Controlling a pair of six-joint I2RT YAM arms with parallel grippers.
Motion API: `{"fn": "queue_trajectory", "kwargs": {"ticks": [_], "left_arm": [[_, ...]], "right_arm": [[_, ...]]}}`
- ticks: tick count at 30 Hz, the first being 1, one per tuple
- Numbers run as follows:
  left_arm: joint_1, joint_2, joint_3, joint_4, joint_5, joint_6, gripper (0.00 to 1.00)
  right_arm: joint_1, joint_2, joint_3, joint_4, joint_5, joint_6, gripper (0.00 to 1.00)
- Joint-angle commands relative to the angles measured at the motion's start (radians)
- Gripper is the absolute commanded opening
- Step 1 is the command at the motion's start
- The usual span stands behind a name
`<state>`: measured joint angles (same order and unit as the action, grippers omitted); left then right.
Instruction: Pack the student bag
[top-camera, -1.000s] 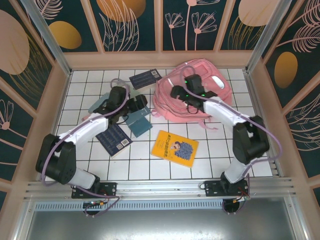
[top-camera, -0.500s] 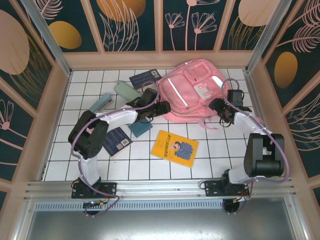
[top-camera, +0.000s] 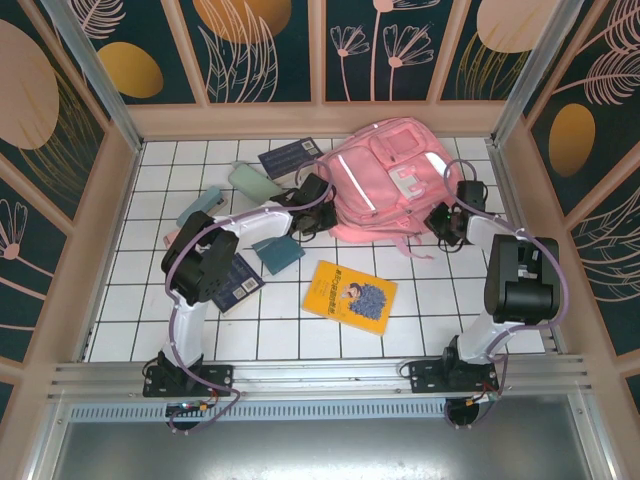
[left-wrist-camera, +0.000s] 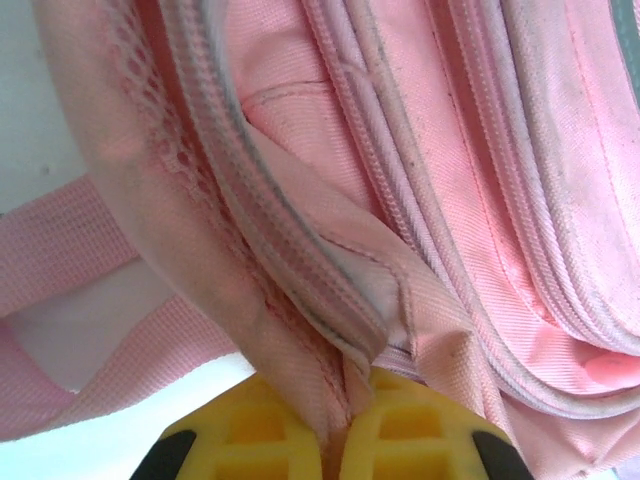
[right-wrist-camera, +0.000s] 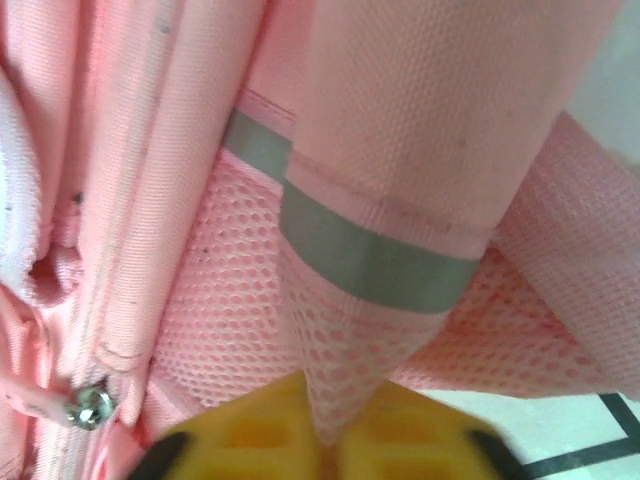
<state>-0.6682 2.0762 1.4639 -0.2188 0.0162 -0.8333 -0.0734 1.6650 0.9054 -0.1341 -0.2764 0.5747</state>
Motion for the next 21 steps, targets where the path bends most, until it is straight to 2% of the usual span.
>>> {"fn": "queue_trajectory", "kwargs": {"ticks": [1,5,10,15,21], "left_arm": [[0.007,-0.006,0.092,-0.103,-0.122,0.064,0.00],[0.007,-0.035,0.191,-0.177,-0.187,0.103,0.00],[0.030,-0.055,0.222,-0.206,-0.215,0.142,0.00],[0.079,-0.030,0.172,-0.169,-0.222,0.170,0.00],[0.110,0.045,0.166,-0.075,-0.217,0.235,0.00]], "right_arm": [[-0.008,-0.075,0.019,-0.015,0.023,-0.020,0.00],[0.000,-0.211,0.029,-0.073,0.067,-0.035,0.00],[0.030,-0.277,0.037,-0.148,0.065,-0.045,0.00],[0.117,-0.240,-0.014,-0.117,0.106,-0.032,0.00],[0.178,-0.092,-0.044,0.000,0.136,-0.006,0.00]]}}
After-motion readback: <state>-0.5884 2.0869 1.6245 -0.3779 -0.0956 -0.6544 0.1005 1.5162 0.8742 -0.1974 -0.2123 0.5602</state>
